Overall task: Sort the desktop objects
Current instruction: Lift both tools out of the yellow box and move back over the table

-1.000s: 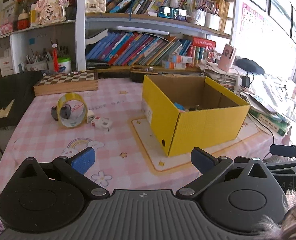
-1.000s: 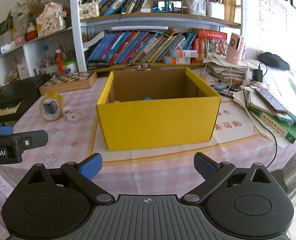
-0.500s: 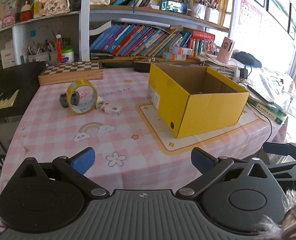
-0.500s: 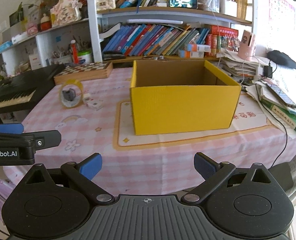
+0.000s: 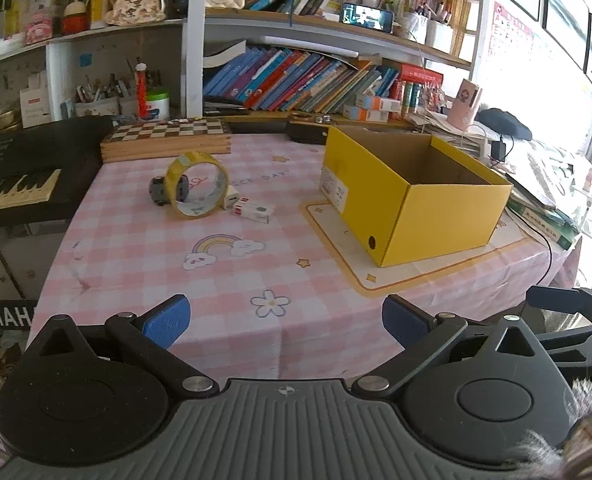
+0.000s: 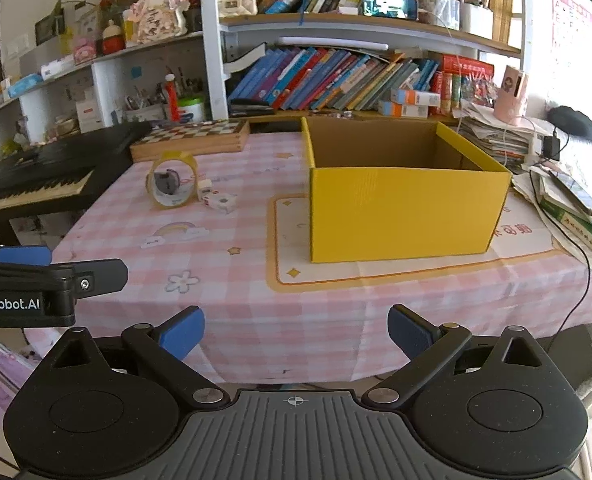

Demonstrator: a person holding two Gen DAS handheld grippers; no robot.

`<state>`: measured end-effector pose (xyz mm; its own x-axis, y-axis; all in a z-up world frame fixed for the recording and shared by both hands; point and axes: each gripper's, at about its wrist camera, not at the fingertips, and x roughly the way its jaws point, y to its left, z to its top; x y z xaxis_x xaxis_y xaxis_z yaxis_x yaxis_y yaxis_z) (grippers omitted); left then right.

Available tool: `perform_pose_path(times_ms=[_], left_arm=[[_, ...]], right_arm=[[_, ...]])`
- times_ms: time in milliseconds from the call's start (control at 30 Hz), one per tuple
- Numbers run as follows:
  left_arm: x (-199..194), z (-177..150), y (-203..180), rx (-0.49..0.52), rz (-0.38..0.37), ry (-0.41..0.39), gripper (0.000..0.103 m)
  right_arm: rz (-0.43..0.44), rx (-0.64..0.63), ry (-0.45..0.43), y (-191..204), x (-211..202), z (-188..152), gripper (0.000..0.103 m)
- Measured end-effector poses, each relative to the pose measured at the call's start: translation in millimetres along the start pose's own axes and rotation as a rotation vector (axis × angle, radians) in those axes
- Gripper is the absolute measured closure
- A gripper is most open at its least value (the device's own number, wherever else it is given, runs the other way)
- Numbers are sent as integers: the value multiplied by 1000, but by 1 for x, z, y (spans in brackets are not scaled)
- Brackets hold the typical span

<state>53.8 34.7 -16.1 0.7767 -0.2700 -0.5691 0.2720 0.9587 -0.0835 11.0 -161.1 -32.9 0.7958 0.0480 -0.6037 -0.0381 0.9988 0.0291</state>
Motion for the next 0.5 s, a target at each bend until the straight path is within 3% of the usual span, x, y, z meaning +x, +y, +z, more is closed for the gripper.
perform_pose_path(times_ms=[500], left_arm=[[-9, -3, 27, -24, 38, -13, 0]], right_arm=[[39, -32, -4, 27, 5, 2, 3]])
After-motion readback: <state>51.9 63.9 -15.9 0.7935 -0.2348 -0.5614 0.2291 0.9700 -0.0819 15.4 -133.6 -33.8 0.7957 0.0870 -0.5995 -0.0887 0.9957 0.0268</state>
